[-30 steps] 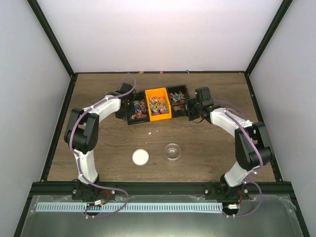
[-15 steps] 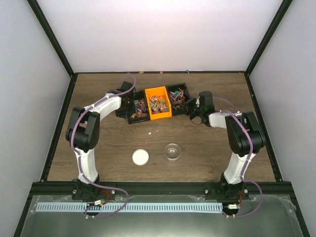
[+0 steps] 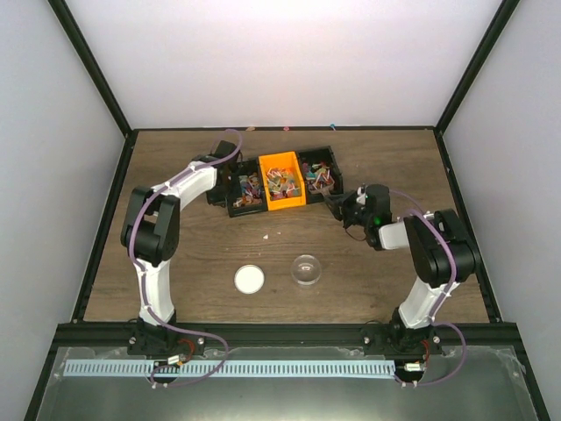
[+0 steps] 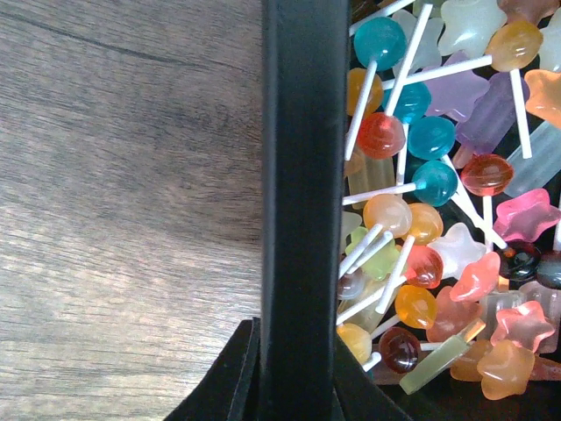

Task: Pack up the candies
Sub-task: Scoop the fake candies from the storage box.

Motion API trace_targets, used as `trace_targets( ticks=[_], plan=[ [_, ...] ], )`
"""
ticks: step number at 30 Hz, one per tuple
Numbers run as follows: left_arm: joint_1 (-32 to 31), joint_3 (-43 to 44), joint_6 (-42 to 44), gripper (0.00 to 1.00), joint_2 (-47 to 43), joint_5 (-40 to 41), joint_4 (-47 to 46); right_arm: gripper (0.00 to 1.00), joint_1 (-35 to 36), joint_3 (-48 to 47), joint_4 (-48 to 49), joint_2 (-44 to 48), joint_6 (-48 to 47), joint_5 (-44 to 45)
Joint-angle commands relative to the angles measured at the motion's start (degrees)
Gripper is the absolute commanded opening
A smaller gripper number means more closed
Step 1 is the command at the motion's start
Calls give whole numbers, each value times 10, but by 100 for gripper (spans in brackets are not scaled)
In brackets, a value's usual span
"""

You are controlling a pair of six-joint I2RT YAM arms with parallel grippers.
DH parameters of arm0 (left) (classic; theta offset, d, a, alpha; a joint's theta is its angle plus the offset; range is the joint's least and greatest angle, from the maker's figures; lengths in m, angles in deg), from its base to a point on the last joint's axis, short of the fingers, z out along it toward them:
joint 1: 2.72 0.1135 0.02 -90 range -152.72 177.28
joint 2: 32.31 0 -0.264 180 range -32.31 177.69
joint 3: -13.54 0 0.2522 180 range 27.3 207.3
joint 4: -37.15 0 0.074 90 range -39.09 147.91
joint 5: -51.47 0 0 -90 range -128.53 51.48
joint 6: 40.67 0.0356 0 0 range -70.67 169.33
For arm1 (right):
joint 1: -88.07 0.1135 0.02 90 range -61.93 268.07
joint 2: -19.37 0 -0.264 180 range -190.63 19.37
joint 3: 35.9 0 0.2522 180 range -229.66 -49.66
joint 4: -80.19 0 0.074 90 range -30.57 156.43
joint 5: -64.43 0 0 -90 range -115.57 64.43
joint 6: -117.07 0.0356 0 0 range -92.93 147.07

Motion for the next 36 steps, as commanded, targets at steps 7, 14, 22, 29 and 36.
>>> trace_targets(
  ticks=[7, 14, 22, 29, 36],
  plan=[
    [-4, 19, -19, 4, 14, -97, -34, 1, -21, 50, 82, 57, 23, -82],
    [-4, 27, -19, 13, 16, -96, -31, 1, -26, 62, 95, 68, 28, -86],
    [-4, 31, -15, 33, 11, -98, -31, 1, -41, 72, 75, 95, 22, -80],
    [-4, 34, -11, 44, 4, -100, -28, 1, -52, 90, 57, 134, 14, -80],
    [-5, 31, -10, 60, -17, -89, -31, 1, -68, 115, 27, 192, 0, -81]
  ],
)
